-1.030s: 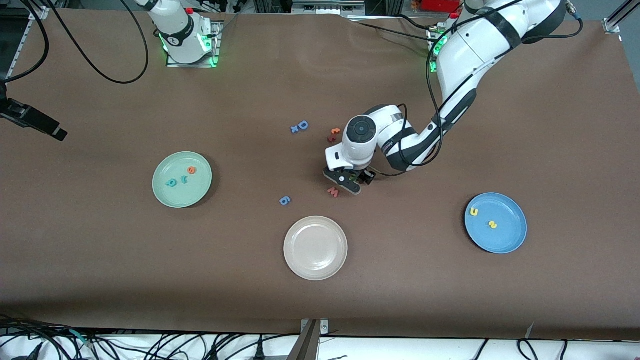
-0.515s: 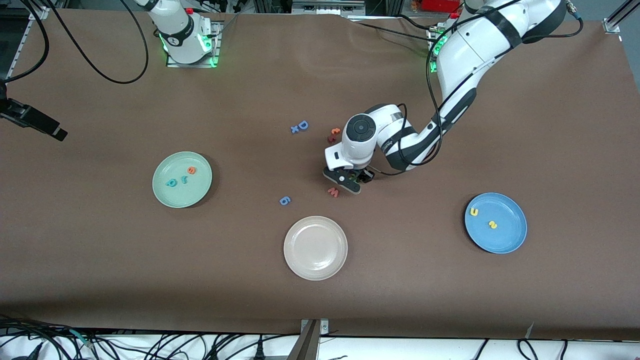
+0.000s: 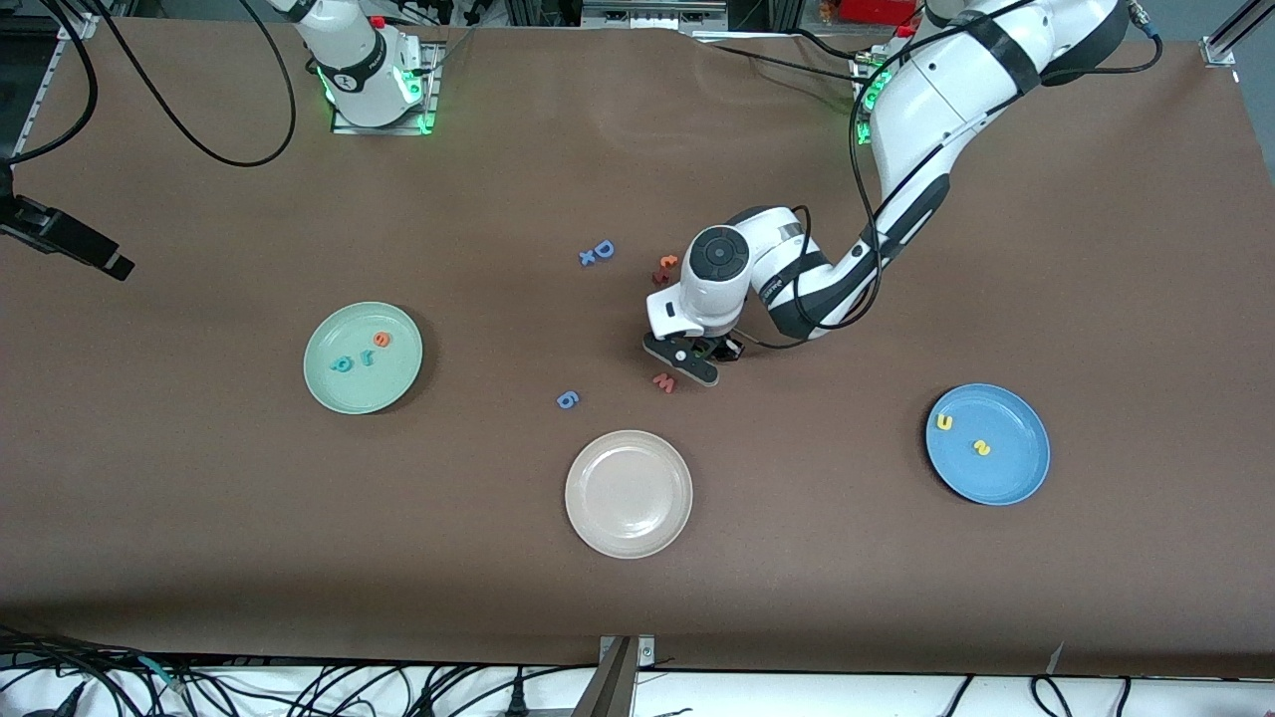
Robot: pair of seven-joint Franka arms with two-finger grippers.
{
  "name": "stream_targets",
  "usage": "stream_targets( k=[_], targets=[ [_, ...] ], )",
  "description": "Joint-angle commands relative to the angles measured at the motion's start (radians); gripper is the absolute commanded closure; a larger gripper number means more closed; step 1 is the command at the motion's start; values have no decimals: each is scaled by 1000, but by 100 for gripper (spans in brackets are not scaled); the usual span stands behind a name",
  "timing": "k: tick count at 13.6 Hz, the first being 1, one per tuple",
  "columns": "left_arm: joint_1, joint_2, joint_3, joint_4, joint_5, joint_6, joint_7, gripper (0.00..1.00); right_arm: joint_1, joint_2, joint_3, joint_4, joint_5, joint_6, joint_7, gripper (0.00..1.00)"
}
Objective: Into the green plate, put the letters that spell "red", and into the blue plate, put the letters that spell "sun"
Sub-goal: 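Carry the green c to the blue plate and open the left gripper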
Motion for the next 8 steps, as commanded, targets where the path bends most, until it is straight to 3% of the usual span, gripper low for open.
stream_targets(
  k=[1,4,8],
  targets=[
    [26,-18,3,4,32,1,-10,94,-5,-32,0,-26,-2,2,-1,0],
    [103,-29,-57,11,-6,-35,1,96,-5,-40,0,-28,-4,0,-2,0],
    [221,-29,-169,82,-23,-203,97,98,-5,-40,-3,-28,-4,0,-1,0]
  ],
)
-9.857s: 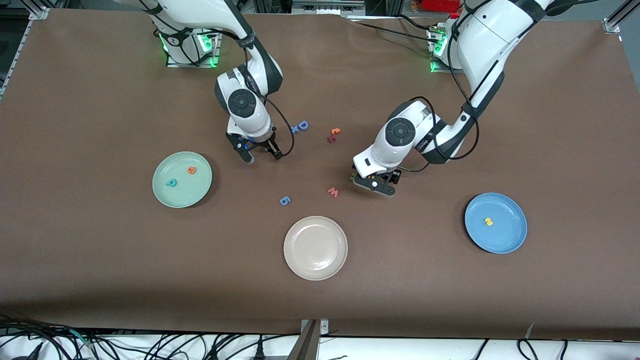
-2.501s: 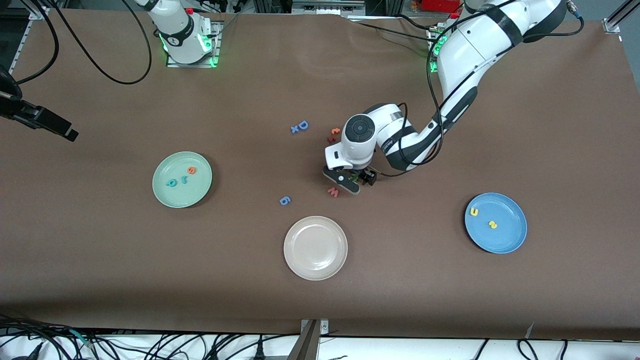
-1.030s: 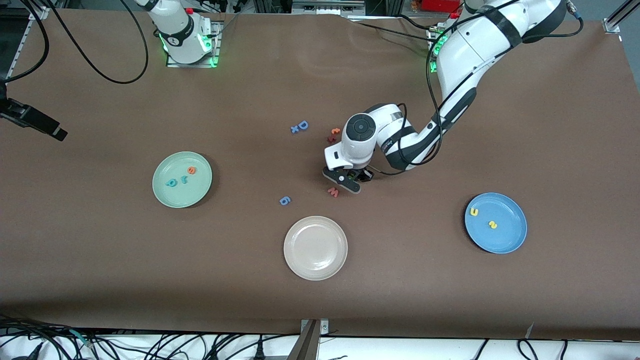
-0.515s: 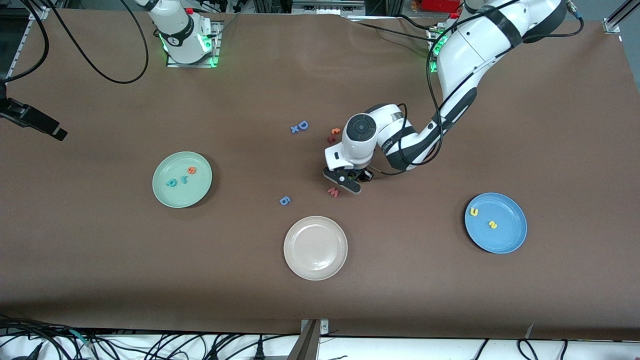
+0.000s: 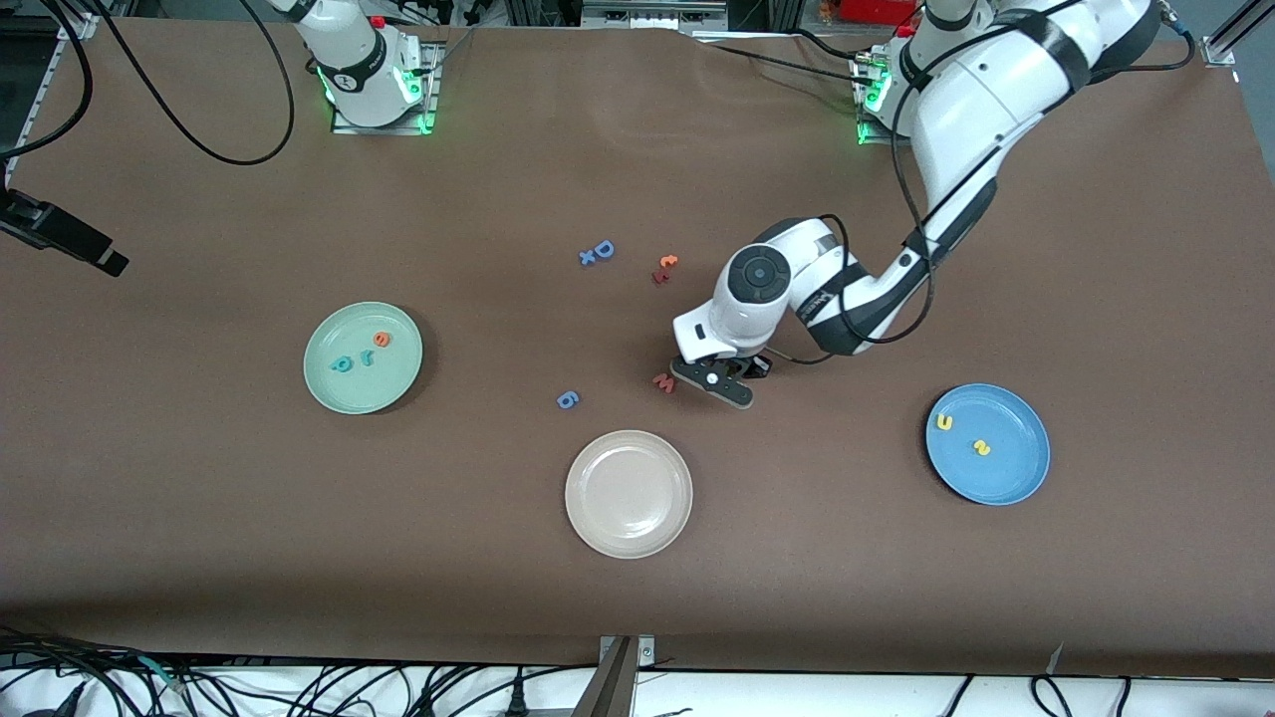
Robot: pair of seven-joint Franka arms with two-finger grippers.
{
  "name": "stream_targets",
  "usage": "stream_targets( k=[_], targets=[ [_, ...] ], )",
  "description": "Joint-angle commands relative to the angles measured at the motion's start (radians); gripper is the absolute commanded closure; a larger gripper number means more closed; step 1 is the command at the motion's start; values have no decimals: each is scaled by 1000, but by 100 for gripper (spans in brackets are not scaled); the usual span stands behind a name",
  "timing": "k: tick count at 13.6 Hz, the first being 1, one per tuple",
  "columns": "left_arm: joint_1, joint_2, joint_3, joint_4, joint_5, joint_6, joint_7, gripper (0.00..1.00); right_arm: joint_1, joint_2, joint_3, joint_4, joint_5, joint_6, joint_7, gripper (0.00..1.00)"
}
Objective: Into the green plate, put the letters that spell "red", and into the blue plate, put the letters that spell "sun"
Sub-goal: 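Carry the green c to the blue plate and open the left gripper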
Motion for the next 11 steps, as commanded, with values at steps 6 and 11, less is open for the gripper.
stream_targets(
  k=[6,11],
  targets=[
    [174,-32,-101,123,-44,-314,281,100,-5,-27,-1,-28,-4,2,-1,0],
    [321,-58,-132,138,-35,-398,504,100,-5,-29,-5,-28,-4,2,-1,0]
  ],
)
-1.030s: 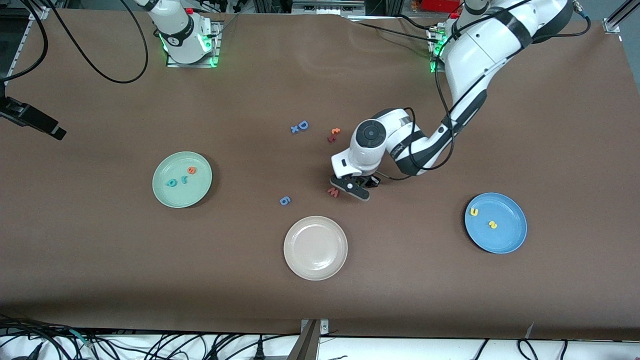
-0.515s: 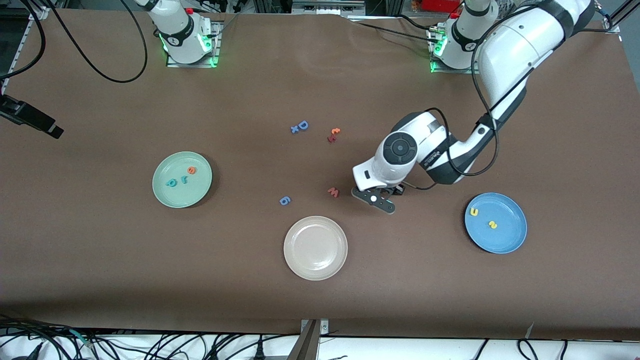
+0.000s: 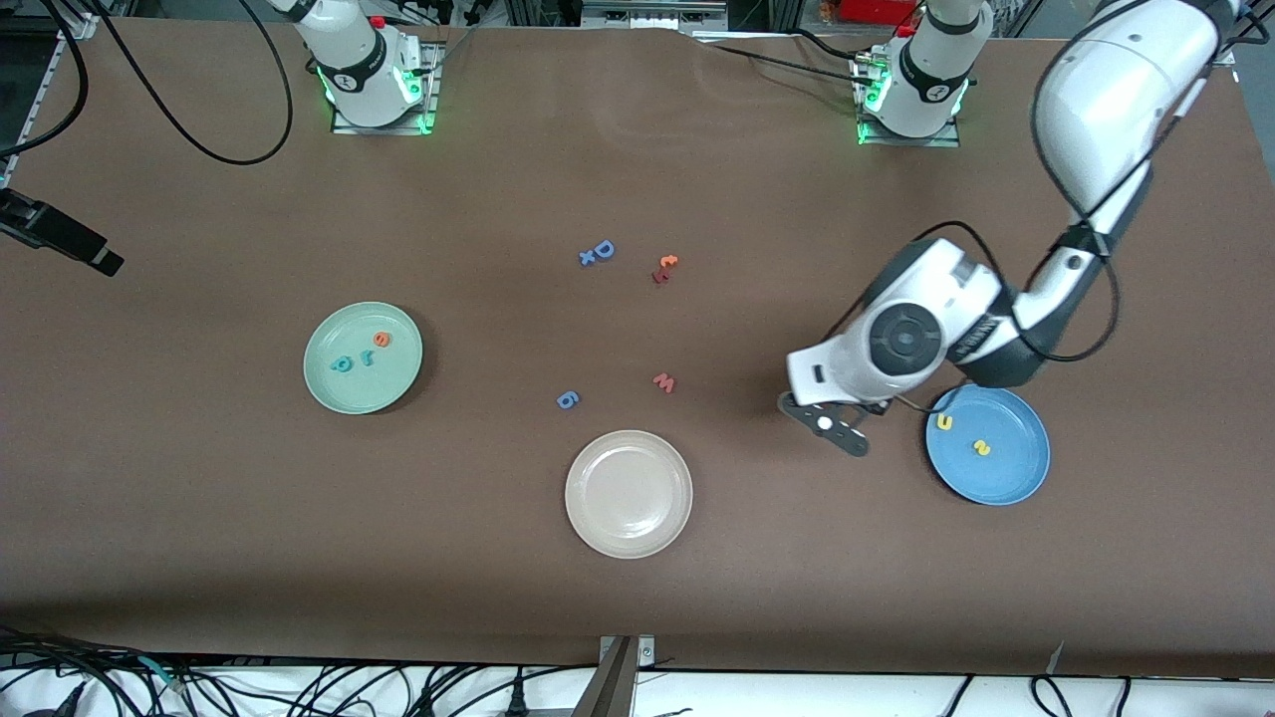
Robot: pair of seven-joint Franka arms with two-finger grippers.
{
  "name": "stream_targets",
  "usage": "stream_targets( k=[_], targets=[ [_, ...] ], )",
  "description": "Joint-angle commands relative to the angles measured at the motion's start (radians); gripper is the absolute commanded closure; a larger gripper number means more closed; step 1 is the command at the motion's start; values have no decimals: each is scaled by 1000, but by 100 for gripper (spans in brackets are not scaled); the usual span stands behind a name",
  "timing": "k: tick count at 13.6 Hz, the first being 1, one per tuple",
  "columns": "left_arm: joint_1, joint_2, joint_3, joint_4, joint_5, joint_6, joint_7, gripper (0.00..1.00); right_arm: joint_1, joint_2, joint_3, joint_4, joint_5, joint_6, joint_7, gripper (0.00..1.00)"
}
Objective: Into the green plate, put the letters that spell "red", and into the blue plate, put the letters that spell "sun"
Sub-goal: 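Carry the green c to the blue plate and open the left gripper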
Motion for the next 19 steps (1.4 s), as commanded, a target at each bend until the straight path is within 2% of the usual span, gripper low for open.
stream_targets(
  k=[1,6,10,17,18,19],
  targets=[
    [59,-28,-12,-4,-22,-57,110,100,-5,-28,2,-27,-4,2,-1,0],
    [191,-28,1,28,-9,-72,384,100,-5,-28,1,-27,-4,1,-2,0],
    [197,-25,42,67,26,-71,556,100,-5,-28,1,-26,-4,2,-2,0],
    [169,20,132,85,49,20,616,100,-5,-44,2,-27,-4,-2,-1,0],
    [168,23,136,85,49,21,621,92,-5,-45,1,-27,-4,-2,-1,0],
    [168,23,136,85,49,21,619,50,-5,-45,1,-27,-4,-2,-1,0]
  ],
)
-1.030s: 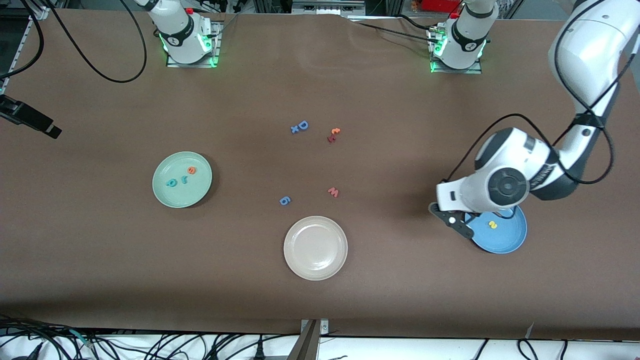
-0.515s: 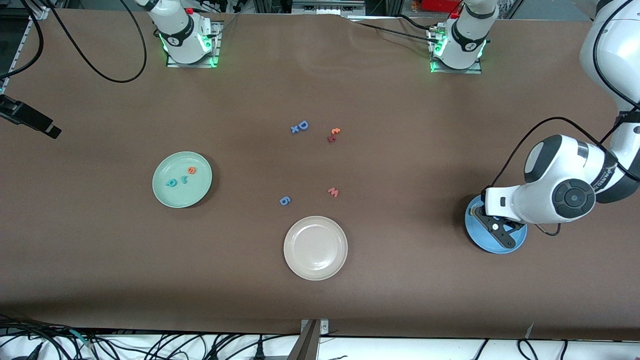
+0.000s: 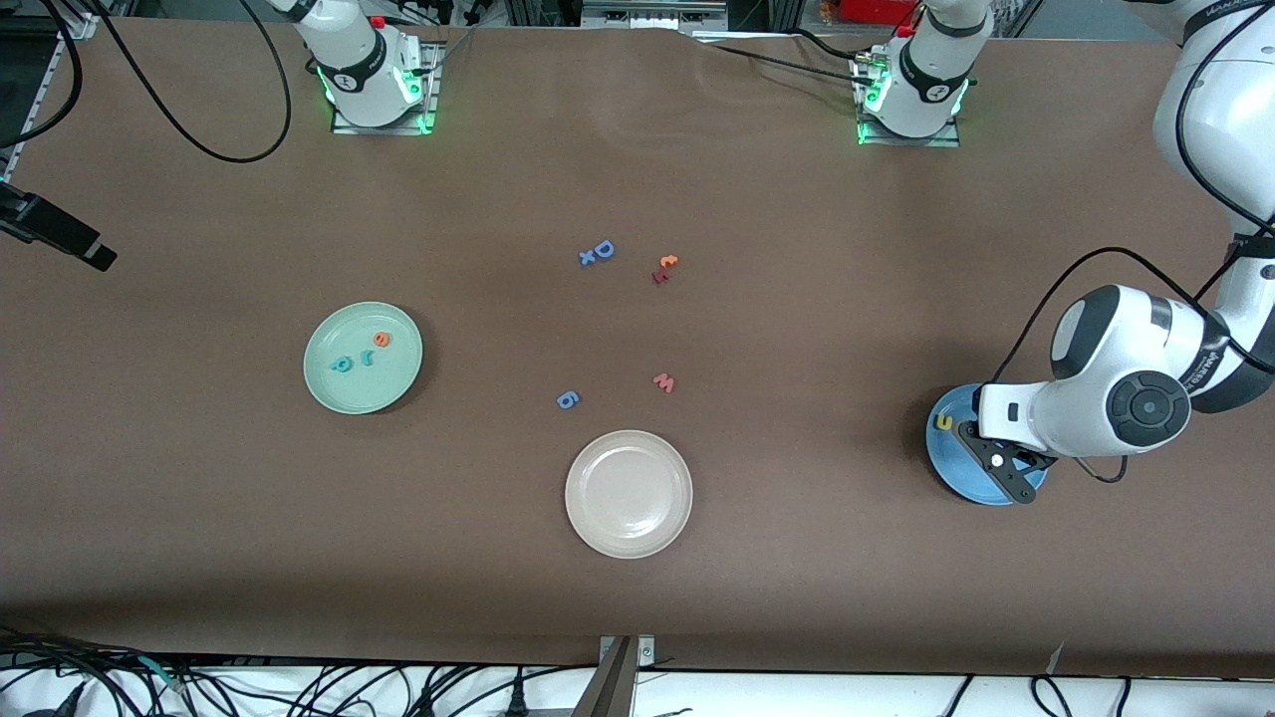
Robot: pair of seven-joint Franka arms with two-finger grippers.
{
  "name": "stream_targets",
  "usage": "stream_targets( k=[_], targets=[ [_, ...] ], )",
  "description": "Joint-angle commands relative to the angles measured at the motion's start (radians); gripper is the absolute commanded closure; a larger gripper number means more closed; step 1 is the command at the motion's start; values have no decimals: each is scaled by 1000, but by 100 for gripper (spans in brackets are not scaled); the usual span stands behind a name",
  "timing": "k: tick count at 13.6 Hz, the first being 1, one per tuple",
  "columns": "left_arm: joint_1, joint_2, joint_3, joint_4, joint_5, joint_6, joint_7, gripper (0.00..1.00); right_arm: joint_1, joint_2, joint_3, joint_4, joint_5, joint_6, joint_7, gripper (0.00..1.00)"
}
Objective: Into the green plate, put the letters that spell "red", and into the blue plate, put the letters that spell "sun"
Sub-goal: 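Carry the green c to the blue plate and open the left gripper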
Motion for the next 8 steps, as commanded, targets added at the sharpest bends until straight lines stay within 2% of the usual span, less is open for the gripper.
stream_targets(
  k=[1,5,8],
  targets=[
    [-12,11,8,28,31,0,20,2,-5,-30,2,-27,-4,-1,-1,0],
    [-15,8,4,52,17,-6,4,0,-5,-40,-4,-27,-2,0,-1,0],
    [-48,5,7,99,-96,-51,-32,0,-5,-40,-6,-27,-2,0,-1,0]
  ],
)
